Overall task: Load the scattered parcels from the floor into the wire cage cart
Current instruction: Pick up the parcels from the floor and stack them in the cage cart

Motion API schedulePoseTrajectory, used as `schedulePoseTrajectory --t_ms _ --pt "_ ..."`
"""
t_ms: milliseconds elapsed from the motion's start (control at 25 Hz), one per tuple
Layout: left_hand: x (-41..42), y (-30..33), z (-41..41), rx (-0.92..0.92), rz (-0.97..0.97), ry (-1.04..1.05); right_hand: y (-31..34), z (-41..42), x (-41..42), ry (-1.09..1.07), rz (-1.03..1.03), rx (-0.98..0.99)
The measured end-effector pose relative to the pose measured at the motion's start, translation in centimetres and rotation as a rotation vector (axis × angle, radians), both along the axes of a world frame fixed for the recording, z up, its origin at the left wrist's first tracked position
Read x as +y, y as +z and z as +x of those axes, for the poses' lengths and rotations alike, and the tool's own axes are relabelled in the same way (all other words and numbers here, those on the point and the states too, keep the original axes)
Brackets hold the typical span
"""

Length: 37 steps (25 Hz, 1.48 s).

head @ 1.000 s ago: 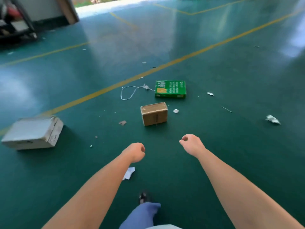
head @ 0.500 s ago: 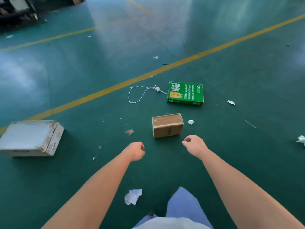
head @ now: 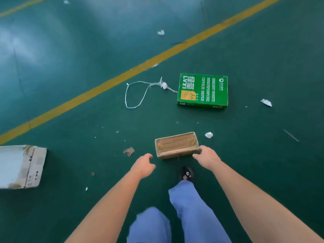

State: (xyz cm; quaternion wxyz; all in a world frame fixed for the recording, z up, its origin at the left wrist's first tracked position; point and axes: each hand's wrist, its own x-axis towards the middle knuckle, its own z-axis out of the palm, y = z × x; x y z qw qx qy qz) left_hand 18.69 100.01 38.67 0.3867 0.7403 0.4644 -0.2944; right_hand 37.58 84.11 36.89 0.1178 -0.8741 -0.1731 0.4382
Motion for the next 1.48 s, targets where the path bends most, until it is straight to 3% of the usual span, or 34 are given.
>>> schedulePoseTrajectory --t_ms 280,560,800,1040,1240,1320,1480 --pt "6.4 -15.3 9.2 0.062 -0.096 0.233 -16.2 8.3 7.0 -0.145 -0.113 0.072" --pt "9.3 -33.6 11.5 0.243 -0.177 0.314 -33.6 12.0 8.4 -0.373 -0.27 0.123" --pt "8.9 -38.8 11.2 0.234 -0.196 0.557 -39.0 11.0 8.0 -0.419 -0.319 0.177" --pt "11.1 -32.4 13.9 0.082 -0.009 0.703 -31.6 12.2 10.9 -0.273 -0.23 0.015" --pt "14.1 -21.0 16.8 -0.099 0.005 0.604 -19.2 14.0 11.7 -0.131 -0.099 0.052" --pt "14.9 -15.8 18.2 -0.157 0.029 0.513 -13.9 14.7 11.5 -0.169 -0.064 -0.027" --pt "16.2 -5.6 21.0 -0.262 0.059 0.398 -2.6 15.4 10.3 -0.49 0.087 -0.192"
